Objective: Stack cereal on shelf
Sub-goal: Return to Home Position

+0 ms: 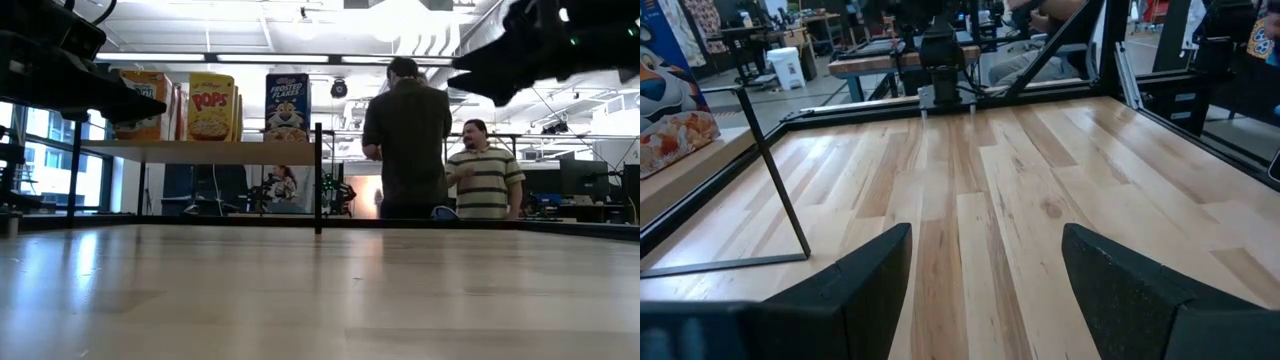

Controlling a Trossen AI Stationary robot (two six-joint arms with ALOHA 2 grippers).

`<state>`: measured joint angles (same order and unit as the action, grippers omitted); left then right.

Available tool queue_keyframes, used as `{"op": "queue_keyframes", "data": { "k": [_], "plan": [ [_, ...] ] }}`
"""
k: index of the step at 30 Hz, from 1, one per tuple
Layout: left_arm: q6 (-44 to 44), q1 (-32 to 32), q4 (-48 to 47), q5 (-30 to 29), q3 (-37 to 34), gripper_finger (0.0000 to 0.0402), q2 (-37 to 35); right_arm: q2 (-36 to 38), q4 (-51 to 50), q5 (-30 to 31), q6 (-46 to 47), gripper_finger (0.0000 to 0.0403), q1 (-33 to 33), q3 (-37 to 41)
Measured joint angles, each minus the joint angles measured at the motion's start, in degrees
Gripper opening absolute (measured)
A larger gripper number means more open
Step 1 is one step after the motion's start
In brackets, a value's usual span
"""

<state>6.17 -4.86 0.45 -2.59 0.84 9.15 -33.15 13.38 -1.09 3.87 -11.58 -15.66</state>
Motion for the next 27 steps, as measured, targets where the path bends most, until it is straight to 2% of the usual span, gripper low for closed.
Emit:
{"op": "queue_keyframes", "data": {
  "k": [5, 11, 18, 27],
  "plan": [
    [0.0, 0.0, 0.0, 0.0, 0.0, 0.0251, 0.0, 2.7, 10.9, 2.4, 1.5, 0.0234, 3.3, 8.3],
    [0.0, 0.0, 0.0, 0.0, 0.0, 0.0251, 0.0, 5.1, 15.6, 7.8, 4.1, 0.0234, 7.4, 15.0],
    [0.0, 0.0, 0.0, 0.0, 0.0, 0.0251, 0.0, 6.3, 10.1, 12.4, 3.6, 0.0234, 10.7, 15.1],
    [0.0, 0.0, 0.0, 0.0, 0.0, 0.0251, 0.0, 6.2, 3.2, 18.3, 5.2, 0.0234, 11.3, 15.0]
  ]
}}
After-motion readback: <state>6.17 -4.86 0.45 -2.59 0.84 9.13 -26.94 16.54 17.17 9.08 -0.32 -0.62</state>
